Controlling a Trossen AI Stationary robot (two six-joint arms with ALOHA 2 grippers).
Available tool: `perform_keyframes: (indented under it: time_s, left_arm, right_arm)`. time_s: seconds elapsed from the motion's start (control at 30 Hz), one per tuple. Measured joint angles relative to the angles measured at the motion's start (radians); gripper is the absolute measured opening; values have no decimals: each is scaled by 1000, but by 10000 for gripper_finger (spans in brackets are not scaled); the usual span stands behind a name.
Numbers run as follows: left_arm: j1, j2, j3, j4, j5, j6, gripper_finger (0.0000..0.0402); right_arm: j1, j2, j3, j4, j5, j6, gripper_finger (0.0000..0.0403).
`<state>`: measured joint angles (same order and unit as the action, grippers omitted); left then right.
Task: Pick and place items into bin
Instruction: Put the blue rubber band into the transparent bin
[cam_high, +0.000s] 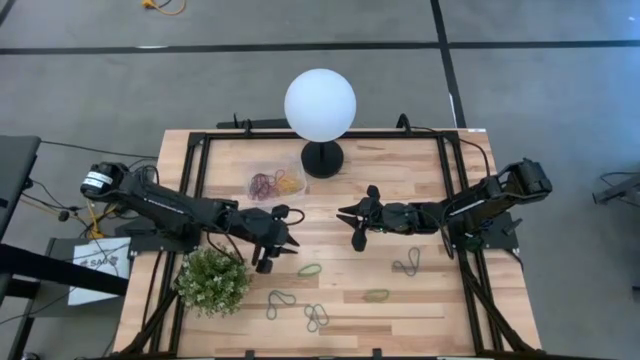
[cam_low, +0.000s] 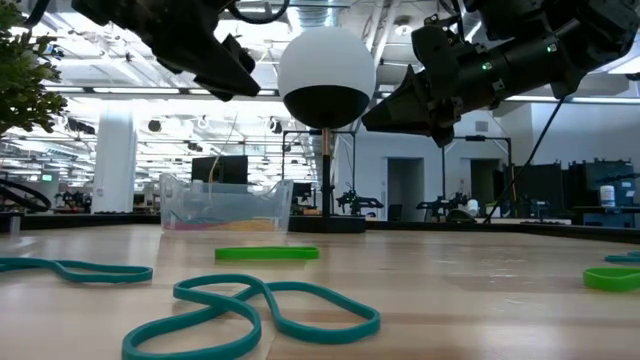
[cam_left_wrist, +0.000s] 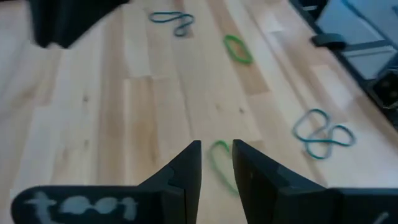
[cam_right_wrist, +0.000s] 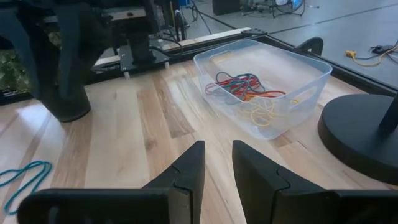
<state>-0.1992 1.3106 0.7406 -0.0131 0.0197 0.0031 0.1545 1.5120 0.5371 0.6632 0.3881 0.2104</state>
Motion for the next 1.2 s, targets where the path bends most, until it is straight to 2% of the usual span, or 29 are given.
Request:
perform_keyframes:
  time_s: [0.27, 0.43, 0.63, 0.77, 0.93, 1.07, 1.2]
  left_arm:
    - [0, 0, 0, -60, -153, 2, 82]
    - [0, 0, 0, -113, -183, -21, 82]
    - [0, 0, 0, -117, -185, -19, 82]
    - [0, 0, 0, -117, -185, -12, 82]
    - [0, 0, 0, -116, -185, -10, 82]
    - [0, 0, 0, -116, -185, -10, 82]
    - [0, 0, 0, -110, -185, -10, 82]
  right_arm:
    - [2, -50, 0, -116, -197, 2, 77]
    - [23, -167, 0, -403, -233, 115, 77]
    - [105, -290, 0, -800, -242, 406, 77]
    - [203, -319, 0, -983, -394, 553, 77]
    - [360, -303, 0, -1024, -577, 698, 77]
    - [455, -293, 10, -1086, -583, 725, 77]
    - [491, -293, 48, -1247, -474, 751, 77]
